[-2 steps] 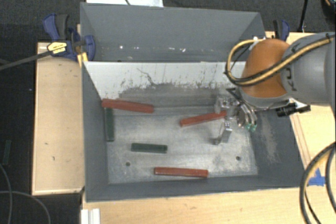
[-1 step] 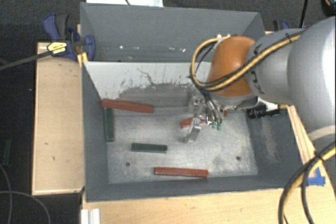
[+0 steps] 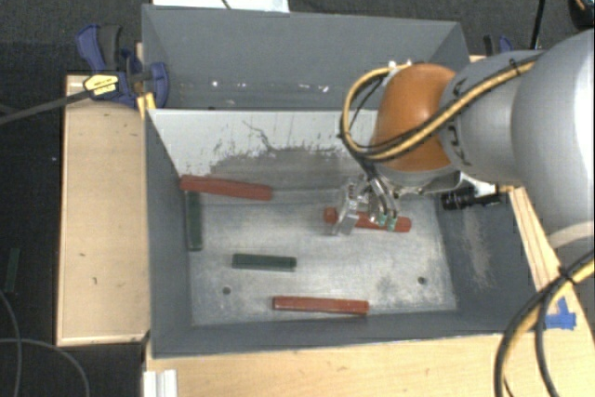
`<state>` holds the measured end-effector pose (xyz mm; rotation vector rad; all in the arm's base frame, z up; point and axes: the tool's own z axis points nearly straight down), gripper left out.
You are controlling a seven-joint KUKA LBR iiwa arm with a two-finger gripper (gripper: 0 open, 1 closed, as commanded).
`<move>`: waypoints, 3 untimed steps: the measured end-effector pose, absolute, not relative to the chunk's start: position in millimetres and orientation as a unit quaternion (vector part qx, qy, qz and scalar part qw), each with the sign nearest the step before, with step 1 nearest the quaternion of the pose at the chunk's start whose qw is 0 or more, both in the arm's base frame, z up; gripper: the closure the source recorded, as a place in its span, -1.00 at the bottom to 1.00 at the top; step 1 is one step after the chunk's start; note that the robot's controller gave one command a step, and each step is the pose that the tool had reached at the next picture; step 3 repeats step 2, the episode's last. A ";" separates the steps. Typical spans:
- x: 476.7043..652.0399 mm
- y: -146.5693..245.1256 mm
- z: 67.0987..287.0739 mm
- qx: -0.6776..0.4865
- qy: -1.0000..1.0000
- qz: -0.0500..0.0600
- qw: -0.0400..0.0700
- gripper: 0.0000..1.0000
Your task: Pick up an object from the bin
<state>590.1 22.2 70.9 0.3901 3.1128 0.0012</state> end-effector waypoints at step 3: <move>575.1 -26.1 210.9 0.235 0.972 0.001 0.005 1.00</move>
Offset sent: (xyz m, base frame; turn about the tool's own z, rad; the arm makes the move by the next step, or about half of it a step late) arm -0.0012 -0.0565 -0.0009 0.2552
